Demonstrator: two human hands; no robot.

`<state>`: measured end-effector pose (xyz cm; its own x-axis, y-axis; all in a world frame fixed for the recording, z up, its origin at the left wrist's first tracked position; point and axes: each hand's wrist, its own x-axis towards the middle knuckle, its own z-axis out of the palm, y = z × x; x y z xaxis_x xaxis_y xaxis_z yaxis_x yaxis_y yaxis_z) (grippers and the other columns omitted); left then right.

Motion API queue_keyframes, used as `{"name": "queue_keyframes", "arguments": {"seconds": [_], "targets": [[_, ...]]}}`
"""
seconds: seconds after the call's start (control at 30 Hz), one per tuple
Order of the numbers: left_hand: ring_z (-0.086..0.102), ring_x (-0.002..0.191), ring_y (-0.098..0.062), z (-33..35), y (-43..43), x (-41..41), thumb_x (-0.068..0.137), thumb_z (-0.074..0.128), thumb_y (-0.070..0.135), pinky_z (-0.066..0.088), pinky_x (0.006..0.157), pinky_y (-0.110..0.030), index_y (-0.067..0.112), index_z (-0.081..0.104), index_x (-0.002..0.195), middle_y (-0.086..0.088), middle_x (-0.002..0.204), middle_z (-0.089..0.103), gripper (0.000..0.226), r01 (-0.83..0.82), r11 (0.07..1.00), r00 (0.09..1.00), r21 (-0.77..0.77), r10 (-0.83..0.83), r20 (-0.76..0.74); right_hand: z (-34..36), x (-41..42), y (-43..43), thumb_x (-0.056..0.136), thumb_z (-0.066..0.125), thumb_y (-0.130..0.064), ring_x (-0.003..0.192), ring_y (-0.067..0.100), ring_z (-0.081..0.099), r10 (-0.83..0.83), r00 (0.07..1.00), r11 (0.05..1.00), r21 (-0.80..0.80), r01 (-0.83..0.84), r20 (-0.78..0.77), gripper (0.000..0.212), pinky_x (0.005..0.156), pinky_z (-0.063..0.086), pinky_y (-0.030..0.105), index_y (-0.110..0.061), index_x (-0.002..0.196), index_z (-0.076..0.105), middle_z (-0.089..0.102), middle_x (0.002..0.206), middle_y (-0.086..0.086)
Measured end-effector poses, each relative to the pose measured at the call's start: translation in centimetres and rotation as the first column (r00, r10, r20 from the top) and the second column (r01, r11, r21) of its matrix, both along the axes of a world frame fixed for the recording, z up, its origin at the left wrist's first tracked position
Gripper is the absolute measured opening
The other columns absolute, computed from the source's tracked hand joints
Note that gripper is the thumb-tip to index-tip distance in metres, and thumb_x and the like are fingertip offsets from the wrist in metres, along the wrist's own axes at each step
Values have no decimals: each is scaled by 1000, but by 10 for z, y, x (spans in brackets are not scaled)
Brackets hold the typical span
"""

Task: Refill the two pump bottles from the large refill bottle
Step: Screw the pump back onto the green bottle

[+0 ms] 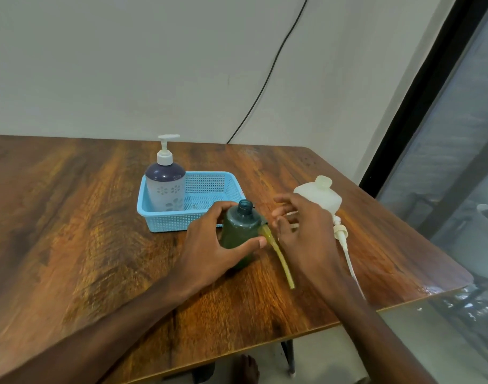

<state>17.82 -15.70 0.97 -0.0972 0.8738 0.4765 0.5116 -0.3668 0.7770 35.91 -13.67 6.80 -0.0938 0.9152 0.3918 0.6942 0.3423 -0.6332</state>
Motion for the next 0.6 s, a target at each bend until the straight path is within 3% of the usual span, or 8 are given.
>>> {"name": "queue_keyframes", "arguments": {"seconds": [0.07,0.23,0.43,0.6], "targets": [[57,113,10,0,0,1,66,83,68,49,89,-8,39,54,128,28,121,61,74,0,1000,1000,10,0,-1,9,-1,-1,94,67,-7,89,-1,63,7,999,999,44,-9,31,33,71,52,9,-26,121,70,68,103,-13],[55,113,14,2,0,2,66,83,67,48,89,-6,38,54,130,31,122,59,76,-8,1000,1000,4,8,-4,-5,-15,-4,94,67,-12,107,11,64,141,958,970,-227,-84,249,38,81,53,19,-22,130,65,67,123,-2],[59,110,11,4,0,1,68,87,60,49,89,-8,34,57,128,26,118,64,72,-10,1000,1000,19,10,-5,-18,-21,5,93,67,-14,107,13,59,42,937,991,-134,5,348,34,81,43,20,-23,125,64,63,122,-2],[56,112,15,2,2,1,67,87,60,44,87,-2,35,56,128,28,118,62,73,-15,1000,1000,17,15,-12,-20,-28,13,97,62,-17,106,19,61,4,897,993,-105,47,442,26,90,56,33,-18,123,63,64,122,4]]}}
